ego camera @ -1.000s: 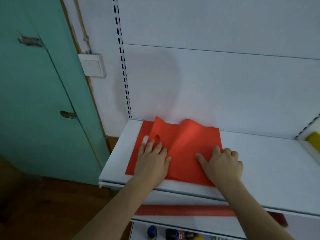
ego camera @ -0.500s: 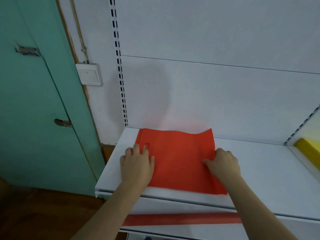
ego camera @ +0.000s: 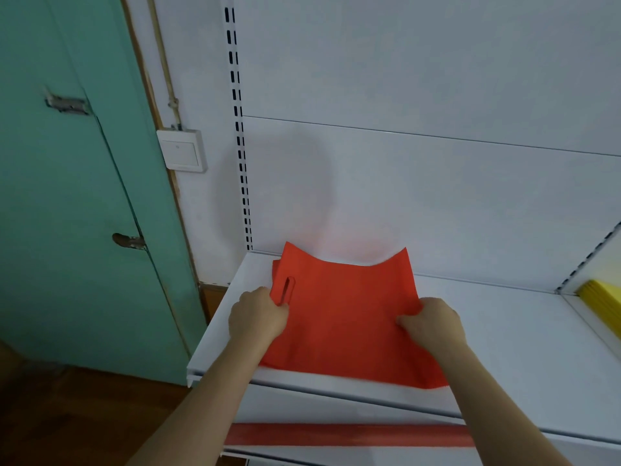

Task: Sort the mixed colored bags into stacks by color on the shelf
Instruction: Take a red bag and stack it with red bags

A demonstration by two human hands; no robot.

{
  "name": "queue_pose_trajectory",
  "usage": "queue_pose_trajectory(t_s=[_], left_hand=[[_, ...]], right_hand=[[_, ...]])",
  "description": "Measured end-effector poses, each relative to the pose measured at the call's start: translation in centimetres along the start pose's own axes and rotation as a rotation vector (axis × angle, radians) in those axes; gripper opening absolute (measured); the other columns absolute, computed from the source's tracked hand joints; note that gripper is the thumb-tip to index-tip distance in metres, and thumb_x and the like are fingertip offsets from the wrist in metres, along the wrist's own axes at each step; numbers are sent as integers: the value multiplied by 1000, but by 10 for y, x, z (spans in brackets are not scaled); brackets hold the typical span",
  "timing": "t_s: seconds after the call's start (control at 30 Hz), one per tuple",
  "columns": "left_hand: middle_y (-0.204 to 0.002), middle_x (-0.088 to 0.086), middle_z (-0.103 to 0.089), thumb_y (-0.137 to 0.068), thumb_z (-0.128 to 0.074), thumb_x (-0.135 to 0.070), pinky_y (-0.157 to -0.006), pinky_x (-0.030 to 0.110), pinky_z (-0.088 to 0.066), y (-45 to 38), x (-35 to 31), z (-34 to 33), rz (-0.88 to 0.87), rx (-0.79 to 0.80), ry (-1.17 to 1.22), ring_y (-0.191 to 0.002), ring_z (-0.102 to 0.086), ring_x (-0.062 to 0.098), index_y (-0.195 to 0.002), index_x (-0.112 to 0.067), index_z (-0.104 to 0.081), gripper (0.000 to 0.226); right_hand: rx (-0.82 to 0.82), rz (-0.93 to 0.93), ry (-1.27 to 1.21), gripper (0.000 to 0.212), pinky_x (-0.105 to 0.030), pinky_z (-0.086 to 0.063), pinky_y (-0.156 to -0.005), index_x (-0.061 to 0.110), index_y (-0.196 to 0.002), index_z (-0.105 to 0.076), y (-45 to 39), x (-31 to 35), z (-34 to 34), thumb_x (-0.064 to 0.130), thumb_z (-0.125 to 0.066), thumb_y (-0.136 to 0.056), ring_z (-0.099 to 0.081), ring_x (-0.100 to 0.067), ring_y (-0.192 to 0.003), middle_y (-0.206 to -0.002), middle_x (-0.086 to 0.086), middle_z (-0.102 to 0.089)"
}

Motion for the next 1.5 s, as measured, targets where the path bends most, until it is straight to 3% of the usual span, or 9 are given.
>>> queue_pose_trajectory(t_s=[0.23,0.37,0.47,0.6,0.83,0.97,1.1,1.3,1.5], left_hand=[[-88,-6,-69,-98,-64,-29,-60,34,-50,1,-9,6,-47,-32,465,-75,-68,16,-97,-31,-55,9],[-104,-19,-71,-95,-74,-21,-75,22,-53,1,-22,30,-225,-185,710,-92,-70,0,-116,-51,-50,43],[-115,-22,-71,-97,-73,-23,-86,21,-53,4,-33,39,-322,-190,829,-105,-69,-2,-136,-53,-44,57],[-112,-22,-72,-99,-68,-43,-91,30,-55,8,-38,29,-332,-124,824,-105,-69,2,-127,-51,-58,30],[-122,-11,-74,-101,-62,-51,-97,35,-54,16,-37,12,-295,74,1030,-116,-69,10,-129,-40,-69,31],[-118,-12,-74,-97,-59,-58,-93,34,-52,23,-35,17,-296,-13,984,-112,-68,8,-115,-35,-72,32],[-105,-15,-73,-109,-53,-36,-90,32,-51,26,-34,12,-279,-95,906,-105,-67,6,-104,-32,-67,16],[-111,-19,-72,-112,-44,-33,-90,22,-43,29,-47,29,-362,-152,798,-110,-63,-4,-100,-33,-69,28],[-99,-20,-74,-107,-55,-36,-81,22,-52,36,-80,43,-462,-274,767,-95,-69,0,-124,-34,-61,18]], right_hand=[[-353,276,-365,23,-36,-38,-63,27,-80,-54,25,-4,17,31,-62,-101,-57,-16,-67,-69,12,-61],[-512,308,-554,18,-31,-40,-57,37,-87,-54,36,-13,49,43,-67,-99,-61,-6,-69,-77,18,-65],[-527,250,-664,21,-33,-49,-61,40,-101,-59,37,-24,58,59,-63,-94,-65,0,-76,-90,24,-69],[-481,236,-716,27,-36,-51,-66,43,-106,-56,40,-34,51,64,-60,-91,-65,2,-81,-96,26,-68],[-389,226,-724,13,-42,-49,-62,35,-98,-52,33,-42,44,38,-46,-86,-60,-18,-73,-83,18,-63],[-457,220,-731,28,-35,-45,-65,43,-120,-49,36,-45,46,28,-62,-99,-62,2,-84,-98,35,-61],[-487,234,-781,48,-37,-49,-70,47,-136,-41,47,-47,40,23,-63,-100,-67,2,-86,-104,32,-68],[-614,215,-801,44,-43,-55,-78,53,-133,-41,62,-56,60,31,-62,-102,-71,-5,-87,-107,26,-72],[-790,279,-588,26,-41,-57,-85,37,-119,-67,94,-70,82,20,-57,-103,-67,-2,-96,-108,23,-70]])
Point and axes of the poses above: each hand's wrist, its own y-axis away from the middle knuckle, its own z-axis out of the back of the hand, x = y × z, the point moved 5 cm from there along -y, towards the middle knuckle
